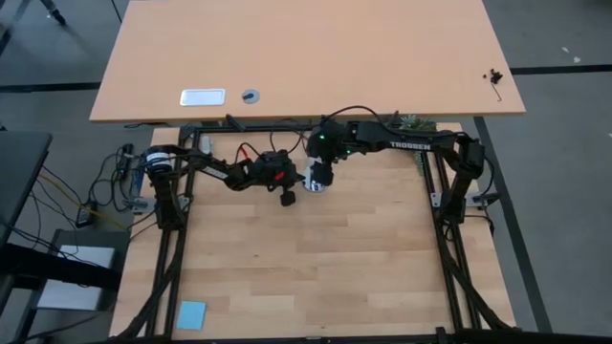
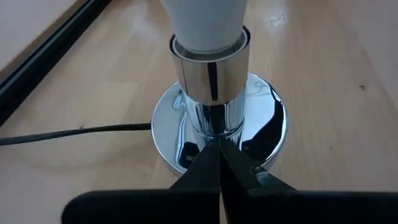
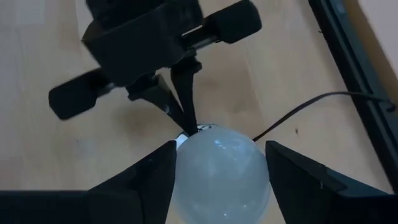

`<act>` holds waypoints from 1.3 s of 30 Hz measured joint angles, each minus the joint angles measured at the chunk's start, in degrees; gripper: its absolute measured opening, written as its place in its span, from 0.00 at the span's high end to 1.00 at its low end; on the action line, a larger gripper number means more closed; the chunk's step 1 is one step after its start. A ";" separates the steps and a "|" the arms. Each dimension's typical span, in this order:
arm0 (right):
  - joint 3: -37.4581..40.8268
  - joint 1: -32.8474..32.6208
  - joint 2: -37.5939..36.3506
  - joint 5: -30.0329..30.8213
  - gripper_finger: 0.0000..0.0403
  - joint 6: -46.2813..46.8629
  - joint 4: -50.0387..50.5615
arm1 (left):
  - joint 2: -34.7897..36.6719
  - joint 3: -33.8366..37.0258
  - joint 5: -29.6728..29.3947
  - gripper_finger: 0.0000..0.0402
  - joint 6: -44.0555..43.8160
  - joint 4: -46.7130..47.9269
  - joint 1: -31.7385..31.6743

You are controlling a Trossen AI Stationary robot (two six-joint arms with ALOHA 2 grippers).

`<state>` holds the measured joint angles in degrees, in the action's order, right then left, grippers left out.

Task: Screw lightbulb
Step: Insert the lightbulb into the lamp

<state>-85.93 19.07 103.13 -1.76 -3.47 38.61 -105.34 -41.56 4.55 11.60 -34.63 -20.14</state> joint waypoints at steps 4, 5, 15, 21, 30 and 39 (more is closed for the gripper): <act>-0.06 -0.02 0.14 0.20 0.42 4.42 -0.02 | -0.03 0.00 -0.01 1.00 -0.26 -0.25 0.00; -0.07 -0.02 0.16 0.27 0.42 5.80 -0.03 | -0.04 0.00 -0.01 1.00 -0.26 -0.25 0.00; 0.02 -0.25 -0.12 2.79 0.38 10.60 0.42 | -0.04 0.02 -0.01 1.00 -0.33 -0.25 0.00; -3.34 -0.28 -0.55 4.96 0.31 4.40 1.80 | -0.04 0.06 0.01 1.00 -0.37 -0.23 0.02; -4.98 -0.54 -0.59 3.50 0.27 -4.32 5.44 | -0.07 0.07 0.01 1.00 -0.37 -0.51 0.63; -4.96 -0.06 -0.02 1.69 0.28 -5.74 8.96 | -2.73 -2.33 0.02 1.00 -0.43 -0.35 1.25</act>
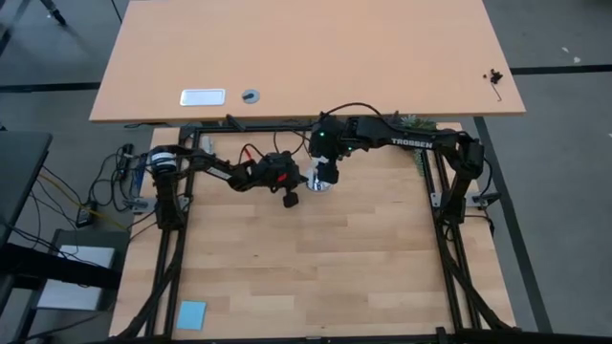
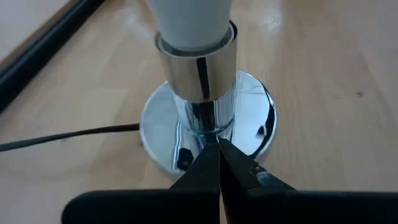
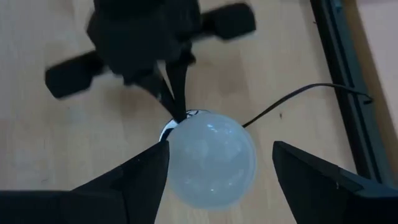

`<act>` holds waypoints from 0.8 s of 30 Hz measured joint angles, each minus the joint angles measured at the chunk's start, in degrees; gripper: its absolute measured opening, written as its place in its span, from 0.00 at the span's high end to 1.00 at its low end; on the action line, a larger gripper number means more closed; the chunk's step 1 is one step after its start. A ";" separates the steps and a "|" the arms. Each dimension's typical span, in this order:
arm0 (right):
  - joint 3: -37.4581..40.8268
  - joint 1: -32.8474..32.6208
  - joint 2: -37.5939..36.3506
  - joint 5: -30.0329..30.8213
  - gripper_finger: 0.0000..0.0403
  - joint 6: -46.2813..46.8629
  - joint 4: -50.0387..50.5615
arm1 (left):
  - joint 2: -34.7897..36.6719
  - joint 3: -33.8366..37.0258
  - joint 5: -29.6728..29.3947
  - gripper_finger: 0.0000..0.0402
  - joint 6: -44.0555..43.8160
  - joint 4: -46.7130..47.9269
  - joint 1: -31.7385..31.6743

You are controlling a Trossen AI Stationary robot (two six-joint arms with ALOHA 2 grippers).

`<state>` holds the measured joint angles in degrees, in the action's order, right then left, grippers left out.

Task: Screw lightbulb
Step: Insert the lightbulb into the lamp

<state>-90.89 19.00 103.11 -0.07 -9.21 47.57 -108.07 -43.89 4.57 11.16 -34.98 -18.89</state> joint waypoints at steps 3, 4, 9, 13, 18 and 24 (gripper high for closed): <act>0.02 0.15 0.00 0.00 0.30 0.00 0.58 | -2.70 -1.75 -0.01 1.00 0.01 -0.02 0.57; 0.32 0.15 0.00 -0.01 0.31 -0.01 0.45 | -3.43 -2.39 -0.01 1.00 0.02 -0.10 0.70; 1.35 0.15 -0.07 0.01 0.35 0.97 1.35 | -4.63 -4.28 0.04 1.00 0.14 1.89 0.96; 1.81 0.15 -0.15 0.44 0.37 3.37 0.78 | -4.66 -4.49 0.07 1.00 0.15 2.33 0.96; 1.81 0.61 -0.20 1.83 0.39 17.41 1.23 | -4.70 -4.46 0.05 1.00 0.15 2.41 0.96; 1.90 0.50 -0.22 2.58 0.37 26.63 1.07 | -4.77 -4.37 0.05 1.00 0.15 2.38 0.96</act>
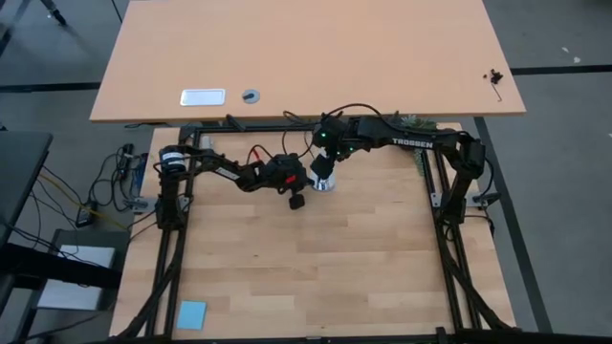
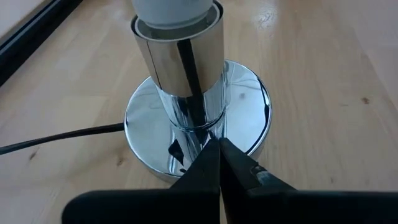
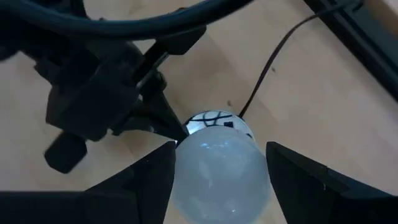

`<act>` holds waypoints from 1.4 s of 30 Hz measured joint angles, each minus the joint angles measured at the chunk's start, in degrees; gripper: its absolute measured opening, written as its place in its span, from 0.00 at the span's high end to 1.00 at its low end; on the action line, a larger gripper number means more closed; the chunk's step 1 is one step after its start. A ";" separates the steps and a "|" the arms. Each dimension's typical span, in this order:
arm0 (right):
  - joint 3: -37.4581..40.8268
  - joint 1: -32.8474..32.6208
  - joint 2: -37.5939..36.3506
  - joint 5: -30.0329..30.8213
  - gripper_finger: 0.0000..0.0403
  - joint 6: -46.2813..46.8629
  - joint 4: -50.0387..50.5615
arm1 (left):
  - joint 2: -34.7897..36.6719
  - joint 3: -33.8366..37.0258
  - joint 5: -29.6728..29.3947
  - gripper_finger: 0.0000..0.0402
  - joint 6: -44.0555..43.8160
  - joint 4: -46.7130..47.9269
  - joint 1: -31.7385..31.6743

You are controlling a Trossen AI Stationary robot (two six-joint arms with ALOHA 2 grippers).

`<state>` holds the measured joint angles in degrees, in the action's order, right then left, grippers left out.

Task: Screw lightbulb
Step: Insert the lightbulb into the lamp

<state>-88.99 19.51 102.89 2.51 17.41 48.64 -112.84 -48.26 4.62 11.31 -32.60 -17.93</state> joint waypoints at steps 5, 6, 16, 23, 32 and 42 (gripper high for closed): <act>0.03 -0.63 -0.04 1.18 0.32 -7.39 0.05 | -0.04 0.06 -0.04 1.00 0.00 -0.02 0.00; -0.33 -0.69 -0.04 1.28 0.31 -8.89 0.42 | -0.04 0.06 -0.04 1.00 0.00 -0.02 0.00; -5.49 -0.49 -0.15 1.58 0.22 -27.50 2.15 | -0.09 0.10 0.20 1.00 0.00 -0.02 0.00; -3.78 0.92 0.05 -4.10 0.23 -32.68 3.94 | -0.11 0.10 0.52 1.00 0.00 -0.03 -0.02; -0.79 1.22 0.09 -4.49 0.31 -32.44 2.73 | -0.11 0.10 0.55 1.00 0.00 -0.04 -0.02; -0.48 1.11 -0.11 -3.76 0.41 -14.05 2.48 | -0.13 0.12 0.55 1.00 0.00 -0.04 -0.02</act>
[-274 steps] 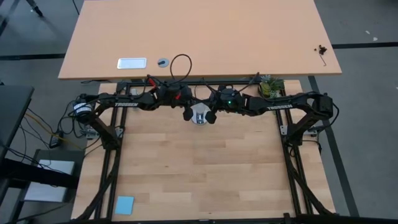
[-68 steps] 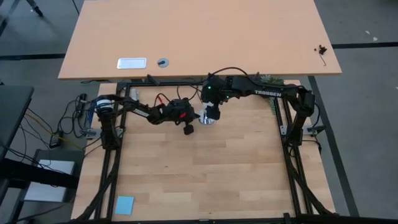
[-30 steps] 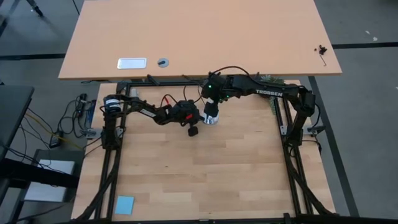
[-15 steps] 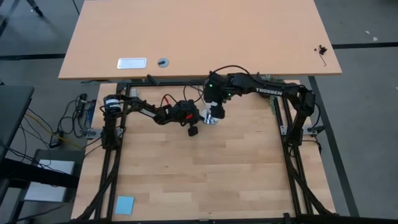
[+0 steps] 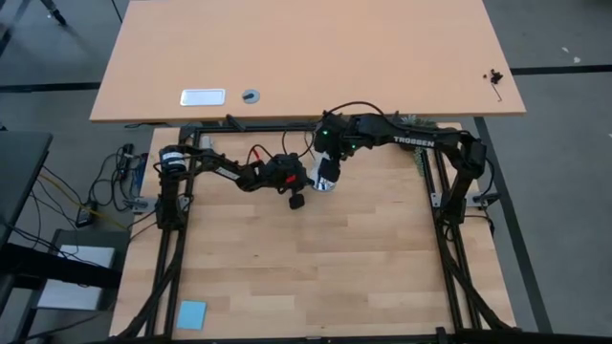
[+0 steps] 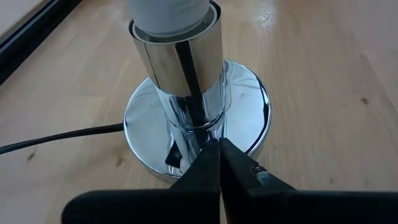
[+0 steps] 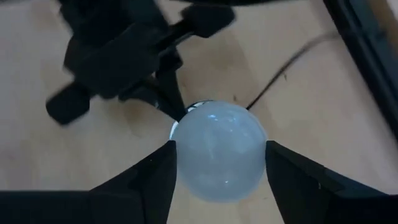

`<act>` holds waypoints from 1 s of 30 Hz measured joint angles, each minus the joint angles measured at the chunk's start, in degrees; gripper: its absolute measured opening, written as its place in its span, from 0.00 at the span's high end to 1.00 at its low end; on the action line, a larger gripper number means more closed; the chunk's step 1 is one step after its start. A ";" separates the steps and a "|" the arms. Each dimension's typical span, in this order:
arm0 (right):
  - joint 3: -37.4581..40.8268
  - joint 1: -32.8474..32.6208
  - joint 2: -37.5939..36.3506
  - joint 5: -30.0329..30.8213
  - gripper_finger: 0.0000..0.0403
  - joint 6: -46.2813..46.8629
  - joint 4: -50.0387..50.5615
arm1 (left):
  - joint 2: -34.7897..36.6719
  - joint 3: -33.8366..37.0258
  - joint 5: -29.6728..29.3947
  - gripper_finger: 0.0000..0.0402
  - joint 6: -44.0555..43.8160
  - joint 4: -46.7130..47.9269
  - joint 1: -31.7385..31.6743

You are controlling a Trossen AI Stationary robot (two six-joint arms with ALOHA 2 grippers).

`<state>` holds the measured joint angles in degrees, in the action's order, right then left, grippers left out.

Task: Screw lightbulb
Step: Insert the lightbulb into the lamp

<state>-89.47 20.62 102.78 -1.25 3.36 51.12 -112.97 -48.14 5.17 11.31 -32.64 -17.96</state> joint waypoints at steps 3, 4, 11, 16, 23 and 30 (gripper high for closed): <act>-0.02 -0.56 -0.04 -0.10 0.39 8.11 0.46 | 0.00 0.00 0.00 1.00 0.00 0.00 0.00; -0.02 -0.81 -0.04 -0.16 0.38 9.98 0.58 | 0.00 0.00 0.00 1.00 0.00 0.00 0.00; -0.65 -2.03 0.37 1.37 0.26 9.34 2.42 | -0.02 0.00 0.00 1.00 0.01 -0.02 0.00; -2.59 -2.14 0.43 2.33 0.17 -0.75 3.70 | -0.02 0.00 0.00 1.00 0.02 -0.02 0.02; -2.89 -2.14 0.42 2.51 0.14 -20.24 3.87 | -0.02 0.00 0.00 1.00 0.04 -0.02 0.02; -2.91 -2.14 0.42 2.61 0.19 -30.70 2.68 | -0.02 0.00 0.01 1.00 0.28 -0.02 0.02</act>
<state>-92.38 18.48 103.20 1.37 -27.34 53.80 -112.99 -48.14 5.17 11.60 -32.67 -17.93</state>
